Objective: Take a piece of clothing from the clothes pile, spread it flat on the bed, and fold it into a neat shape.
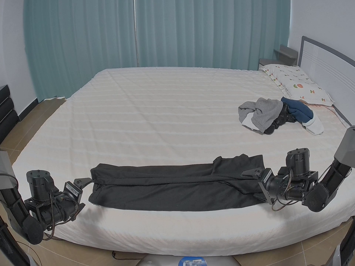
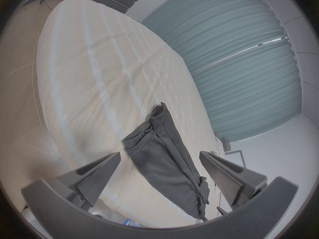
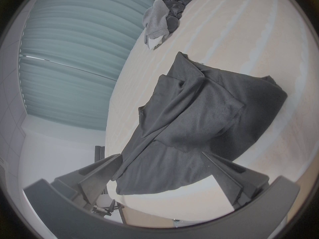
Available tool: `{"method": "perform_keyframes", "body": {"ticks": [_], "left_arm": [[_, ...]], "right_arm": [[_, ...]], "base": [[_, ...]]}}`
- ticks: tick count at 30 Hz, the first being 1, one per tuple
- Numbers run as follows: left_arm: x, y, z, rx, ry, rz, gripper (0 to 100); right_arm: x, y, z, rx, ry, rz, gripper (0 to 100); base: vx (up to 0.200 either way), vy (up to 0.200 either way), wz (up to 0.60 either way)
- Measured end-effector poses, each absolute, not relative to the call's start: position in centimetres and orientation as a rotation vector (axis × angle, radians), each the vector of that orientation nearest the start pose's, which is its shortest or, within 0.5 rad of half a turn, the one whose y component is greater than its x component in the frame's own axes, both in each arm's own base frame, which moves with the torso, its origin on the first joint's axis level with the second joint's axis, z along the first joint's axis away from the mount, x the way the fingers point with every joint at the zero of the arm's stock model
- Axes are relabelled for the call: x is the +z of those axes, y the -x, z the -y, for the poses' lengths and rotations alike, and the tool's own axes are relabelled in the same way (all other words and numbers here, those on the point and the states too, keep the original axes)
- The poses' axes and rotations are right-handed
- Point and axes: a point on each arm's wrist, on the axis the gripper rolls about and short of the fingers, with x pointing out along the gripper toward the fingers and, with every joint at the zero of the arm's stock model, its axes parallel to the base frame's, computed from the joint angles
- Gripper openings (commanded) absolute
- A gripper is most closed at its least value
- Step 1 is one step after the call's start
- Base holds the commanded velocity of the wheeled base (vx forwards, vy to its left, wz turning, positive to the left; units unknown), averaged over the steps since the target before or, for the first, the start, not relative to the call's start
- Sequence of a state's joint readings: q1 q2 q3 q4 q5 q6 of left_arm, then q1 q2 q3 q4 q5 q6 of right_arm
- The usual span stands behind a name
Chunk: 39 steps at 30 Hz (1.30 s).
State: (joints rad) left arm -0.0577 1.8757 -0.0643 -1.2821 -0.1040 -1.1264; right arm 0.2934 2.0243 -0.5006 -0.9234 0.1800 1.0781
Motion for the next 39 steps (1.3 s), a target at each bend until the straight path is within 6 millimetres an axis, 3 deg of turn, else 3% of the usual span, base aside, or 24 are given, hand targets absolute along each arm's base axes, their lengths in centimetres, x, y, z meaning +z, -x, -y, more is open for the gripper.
{"method": "perform_keyframes", "body": {"ticks": [18, 19, 27, 39], "left_arm": [[4.6, -20.9, 1.3, 0.169, 1.110, -0.560, 100], [4.6, -20.9, 1.2, 0.169, 1.110, -0.559, 100], [4.6, -21.0, 1.1, 0.174, 1.111, -0.556, 100], [4.6, -21.0, 0.9, 0.183, 1.115, -0.550, 100]], "right_arm": [[2.4, -29.8, -9.5, 0.000, -1.001, -0.778, 100], [2.3, -29.8, -9.5, -0.001, -1.001, -0.771, 0], [1.9, -30.1, -9.5, -0.026, -0.990, -0.725, 0], [3.0, -28.5, -10.5, -0.008, -0.954, -0.722, 0]], "base": [[0.000, 0.000, 0.00], [0.000, 0.000, 0.00], [0.000, 0.000, 0.00], [0.000, 0.000, 0.00]]}}
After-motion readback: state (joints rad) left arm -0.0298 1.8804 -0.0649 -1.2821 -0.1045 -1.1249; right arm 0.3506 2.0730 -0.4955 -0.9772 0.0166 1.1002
